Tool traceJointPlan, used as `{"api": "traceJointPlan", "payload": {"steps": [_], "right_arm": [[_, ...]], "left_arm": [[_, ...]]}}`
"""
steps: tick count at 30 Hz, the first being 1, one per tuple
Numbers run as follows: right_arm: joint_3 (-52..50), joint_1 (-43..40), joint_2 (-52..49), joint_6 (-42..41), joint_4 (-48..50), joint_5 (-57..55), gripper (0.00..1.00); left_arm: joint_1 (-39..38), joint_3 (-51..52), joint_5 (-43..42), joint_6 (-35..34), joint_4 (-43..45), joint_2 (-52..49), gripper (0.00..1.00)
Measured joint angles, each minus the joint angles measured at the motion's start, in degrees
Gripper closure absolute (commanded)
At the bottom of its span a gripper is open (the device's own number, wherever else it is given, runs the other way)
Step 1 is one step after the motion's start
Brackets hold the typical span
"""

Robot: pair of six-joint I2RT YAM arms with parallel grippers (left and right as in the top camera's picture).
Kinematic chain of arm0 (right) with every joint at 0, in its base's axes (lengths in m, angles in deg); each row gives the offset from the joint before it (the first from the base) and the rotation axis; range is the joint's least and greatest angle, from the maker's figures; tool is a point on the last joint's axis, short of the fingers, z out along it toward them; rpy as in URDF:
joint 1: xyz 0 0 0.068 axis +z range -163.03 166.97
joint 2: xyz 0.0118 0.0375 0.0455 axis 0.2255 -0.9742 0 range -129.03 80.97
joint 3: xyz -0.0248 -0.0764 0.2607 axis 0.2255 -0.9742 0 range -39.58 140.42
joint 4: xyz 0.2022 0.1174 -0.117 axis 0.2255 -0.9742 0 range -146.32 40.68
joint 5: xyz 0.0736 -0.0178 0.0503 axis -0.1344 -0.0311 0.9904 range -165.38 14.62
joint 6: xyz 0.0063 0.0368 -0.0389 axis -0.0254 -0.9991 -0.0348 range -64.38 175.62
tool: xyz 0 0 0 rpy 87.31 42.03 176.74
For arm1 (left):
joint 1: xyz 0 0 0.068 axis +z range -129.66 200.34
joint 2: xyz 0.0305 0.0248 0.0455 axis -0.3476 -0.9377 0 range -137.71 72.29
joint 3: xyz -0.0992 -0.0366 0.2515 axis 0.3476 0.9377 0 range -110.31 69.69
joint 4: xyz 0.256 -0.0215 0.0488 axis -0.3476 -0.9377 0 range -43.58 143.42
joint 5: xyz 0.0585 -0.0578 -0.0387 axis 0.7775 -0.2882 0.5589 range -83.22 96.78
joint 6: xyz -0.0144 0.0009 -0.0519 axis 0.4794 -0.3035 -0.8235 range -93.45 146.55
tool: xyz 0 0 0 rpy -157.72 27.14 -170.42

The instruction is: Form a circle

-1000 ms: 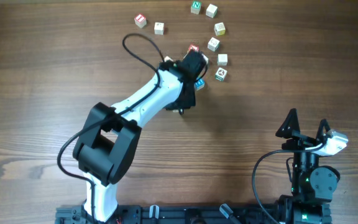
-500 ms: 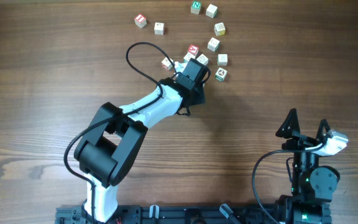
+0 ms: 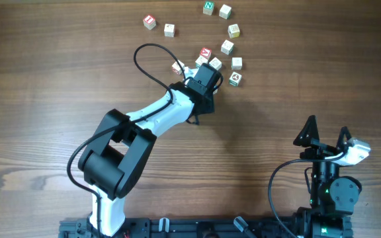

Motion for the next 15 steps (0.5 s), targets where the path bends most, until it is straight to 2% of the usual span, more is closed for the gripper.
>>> {"api": "traceJointPlan", "payload": {"steps": [1,7,13,15], "right_arm": [[0.0,0.0,0.0,0.0,0.0,0.0,0.0],[0.0,0.0,0.0,0.0,0.0,0.0,0.0],[0.0,0.0,0.0,-0.3,0.4,0.0,0.0],[0.0,0.0,0.0,-3.4,0.1,0.9,0.0]], "left_arm": [[0.0,0.0,0.7,0.1,-1.1,0.2,0.0],[0.6,2.1,4.7,0.2,-6.8,4.9,0.0],[3.1,2.1,6.4,0.2,-7.1,20.4,0.0],[4.9,2.1,5.9,0.2,-7.8,24.2,0.0]]}}
